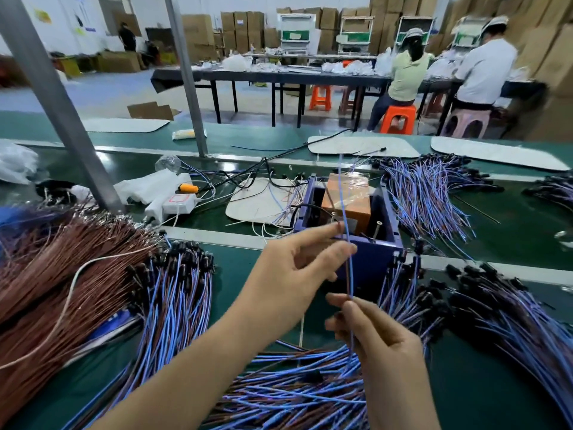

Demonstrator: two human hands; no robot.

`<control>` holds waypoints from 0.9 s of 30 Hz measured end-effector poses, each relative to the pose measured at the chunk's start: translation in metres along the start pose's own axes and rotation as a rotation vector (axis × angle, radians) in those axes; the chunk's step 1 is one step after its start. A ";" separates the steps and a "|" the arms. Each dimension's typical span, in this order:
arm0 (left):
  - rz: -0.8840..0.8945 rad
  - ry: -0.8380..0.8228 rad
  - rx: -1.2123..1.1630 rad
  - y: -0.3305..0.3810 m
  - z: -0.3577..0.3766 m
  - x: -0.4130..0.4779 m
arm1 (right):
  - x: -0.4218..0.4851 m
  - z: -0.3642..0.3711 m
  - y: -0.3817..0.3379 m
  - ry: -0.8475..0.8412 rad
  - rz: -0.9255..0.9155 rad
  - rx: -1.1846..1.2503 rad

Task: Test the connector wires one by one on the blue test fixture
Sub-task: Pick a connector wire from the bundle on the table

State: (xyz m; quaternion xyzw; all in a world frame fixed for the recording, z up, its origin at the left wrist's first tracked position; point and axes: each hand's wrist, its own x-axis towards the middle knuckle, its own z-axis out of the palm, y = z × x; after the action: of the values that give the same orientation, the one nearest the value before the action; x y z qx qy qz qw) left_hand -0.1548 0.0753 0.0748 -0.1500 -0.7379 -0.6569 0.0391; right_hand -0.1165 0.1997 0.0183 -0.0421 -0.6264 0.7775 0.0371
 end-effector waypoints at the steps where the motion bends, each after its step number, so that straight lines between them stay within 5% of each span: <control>1: -0.002 0.009 -0.050 0.005 0.003 0.005 | -0.001 0.000 -0.001 -0.017 -0.001 -0.028; 7: -0.013 0.083 -0.225 0.015 0.010 0.032 | 0.002 -0.016 -0.008 -0.082 0.057 -0.120; 16: -0.198 -0.159 -0.215 -0.008 0.030 0.057 | 0.070 -0.039 -0.046 0.096 -0.109 -0.083; 22: -0.129 -0.291 -0.207 -0.005 0.042 0.078 | 0.097 -0.034 -0.074 -0.039 -0.218 -0.109; 27: 0.018 -0.159 -0.237 0.015 0.032 0.091 | 0.099 -0.036 -0.084 -0.113 -0.274 -0.203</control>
State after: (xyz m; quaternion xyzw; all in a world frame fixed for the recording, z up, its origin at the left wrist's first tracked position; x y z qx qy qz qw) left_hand -0.2333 0.1235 0.1085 -0.2116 -0.6544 -0.7252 -0.0317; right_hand -0.2103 0.2630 0.0912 0.0839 -0.7026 0.6991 0.1030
